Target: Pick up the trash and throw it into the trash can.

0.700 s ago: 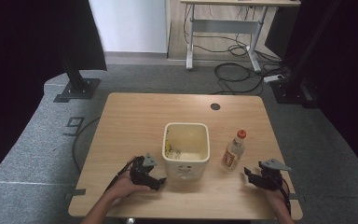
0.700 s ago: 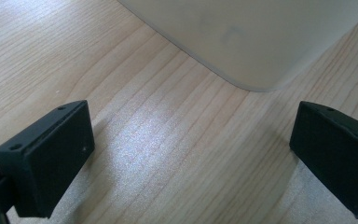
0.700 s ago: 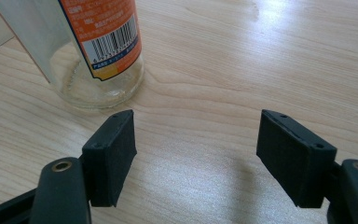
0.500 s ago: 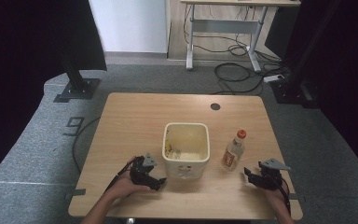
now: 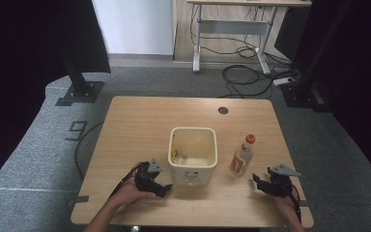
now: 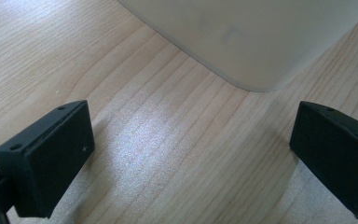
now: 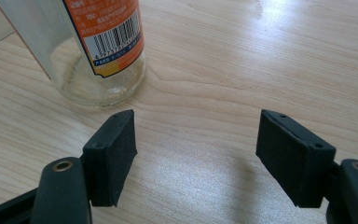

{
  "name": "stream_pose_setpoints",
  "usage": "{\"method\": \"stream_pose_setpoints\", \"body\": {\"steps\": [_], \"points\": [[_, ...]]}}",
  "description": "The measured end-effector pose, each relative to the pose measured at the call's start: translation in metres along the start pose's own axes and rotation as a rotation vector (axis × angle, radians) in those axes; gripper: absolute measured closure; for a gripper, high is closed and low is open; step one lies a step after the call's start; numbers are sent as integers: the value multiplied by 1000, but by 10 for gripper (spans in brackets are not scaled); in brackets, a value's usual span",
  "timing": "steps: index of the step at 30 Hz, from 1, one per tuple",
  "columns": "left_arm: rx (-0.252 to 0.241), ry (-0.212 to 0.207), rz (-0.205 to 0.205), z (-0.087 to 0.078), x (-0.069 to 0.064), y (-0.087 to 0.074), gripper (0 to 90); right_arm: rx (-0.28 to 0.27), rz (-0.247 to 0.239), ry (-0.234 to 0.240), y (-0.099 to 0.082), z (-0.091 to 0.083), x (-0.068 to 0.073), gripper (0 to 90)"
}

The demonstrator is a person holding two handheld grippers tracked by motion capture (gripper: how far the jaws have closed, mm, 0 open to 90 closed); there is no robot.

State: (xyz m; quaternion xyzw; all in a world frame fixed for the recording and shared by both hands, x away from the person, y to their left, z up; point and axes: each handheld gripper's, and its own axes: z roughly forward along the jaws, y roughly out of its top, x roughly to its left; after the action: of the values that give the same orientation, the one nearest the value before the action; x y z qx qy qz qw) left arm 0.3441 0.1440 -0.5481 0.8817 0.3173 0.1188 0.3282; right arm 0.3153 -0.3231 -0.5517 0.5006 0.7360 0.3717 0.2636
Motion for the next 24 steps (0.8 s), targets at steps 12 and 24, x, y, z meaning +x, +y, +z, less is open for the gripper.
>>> {"method": "stream_pose_setpoints", "body": {"steps": [12, 24], "points": [[0, 0, 0, 0, 0, 0, 0, -22, 1, 0, 3, -4, 2, 286], [0, 0, 0, 0, 0, 0, 0, -60, -23, 4, 10, -12, 10, 300]]}}
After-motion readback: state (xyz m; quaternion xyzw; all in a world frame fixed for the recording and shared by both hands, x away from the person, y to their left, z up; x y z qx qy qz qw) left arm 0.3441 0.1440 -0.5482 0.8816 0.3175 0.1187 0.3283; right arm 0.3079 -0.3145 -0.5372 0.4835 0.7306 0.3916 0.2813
